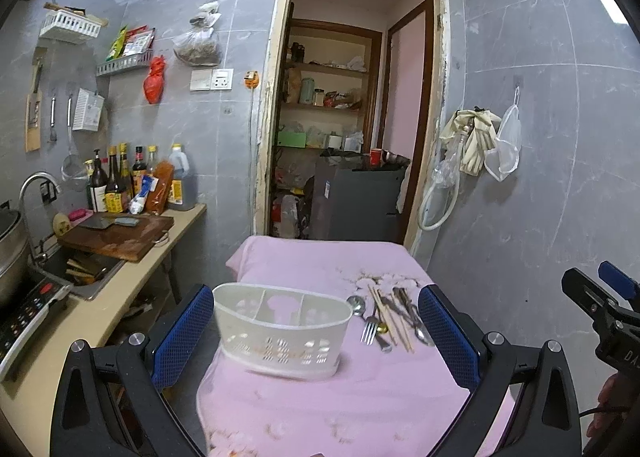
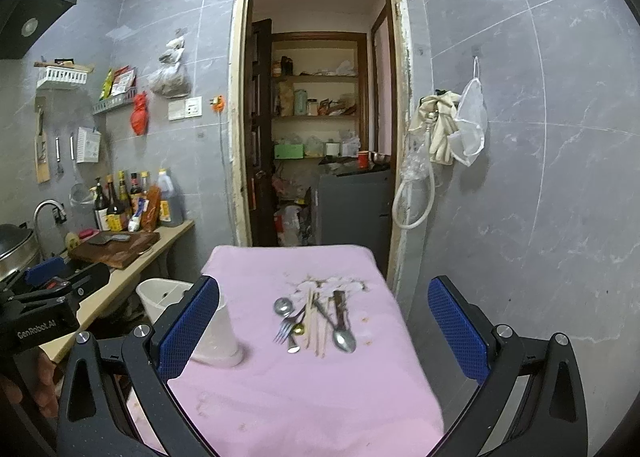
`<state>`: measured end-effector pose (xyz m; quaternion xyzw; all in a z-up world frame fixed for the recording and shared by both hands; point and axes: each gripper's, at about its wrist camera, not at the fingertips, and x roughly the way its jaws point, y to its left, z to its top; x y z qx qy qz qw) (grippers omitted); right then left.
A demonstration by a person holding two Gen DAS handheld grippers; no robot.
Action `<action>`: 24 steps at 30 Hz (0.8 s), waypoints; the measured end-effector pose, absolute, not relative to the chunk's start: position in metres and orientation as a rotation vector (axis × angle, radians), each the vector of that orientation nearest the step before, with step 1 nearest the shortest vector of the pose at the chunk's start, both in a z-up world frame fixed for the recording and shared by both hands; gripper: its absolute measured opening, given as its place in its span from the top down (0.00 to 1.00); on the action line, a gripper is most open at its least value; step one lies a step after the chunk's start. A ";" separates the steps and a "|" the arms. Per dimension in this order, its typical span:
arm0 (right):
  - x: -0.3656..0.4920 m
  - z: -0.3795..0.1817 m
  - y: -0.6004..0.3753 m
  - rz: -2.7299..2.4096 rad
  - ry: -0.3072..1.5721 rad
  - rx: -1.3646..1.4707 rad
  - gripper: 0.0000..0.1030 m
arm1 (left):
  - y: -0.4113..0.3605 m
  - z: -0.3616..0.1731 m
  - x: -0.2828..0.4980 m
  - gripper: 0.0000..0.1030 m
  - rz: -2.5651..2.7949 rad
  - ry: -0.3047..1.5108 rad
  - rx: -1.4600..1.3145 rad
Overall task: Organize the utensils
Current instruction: 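Move both tools down toward the pile of utensils on the pink cloth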
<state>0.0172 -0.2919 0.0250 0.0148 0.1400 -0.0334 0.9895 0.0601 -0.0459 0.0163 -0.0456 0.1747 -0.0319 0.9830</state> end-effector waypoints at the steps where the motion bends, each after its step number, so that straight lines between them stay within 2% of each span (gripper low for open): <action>1: 0.022 0.026 -0.296 -0.066 0.280 0.033 0.01 | -0.052 0.017 0.065 0.00 -0.064 0.348 -0.090; 16: 0.150 0.026 -0.387 0.035 0.304 0.033 0.01 | -0.137 0.019 0.163 0.00 -0.001 0.336 -0.052; 24: 0.214 0.008 -0.421 0.128 0.325 0.034 0.01 | -0.179 0.001 0.207 0.00 0.071 0.356 -0.019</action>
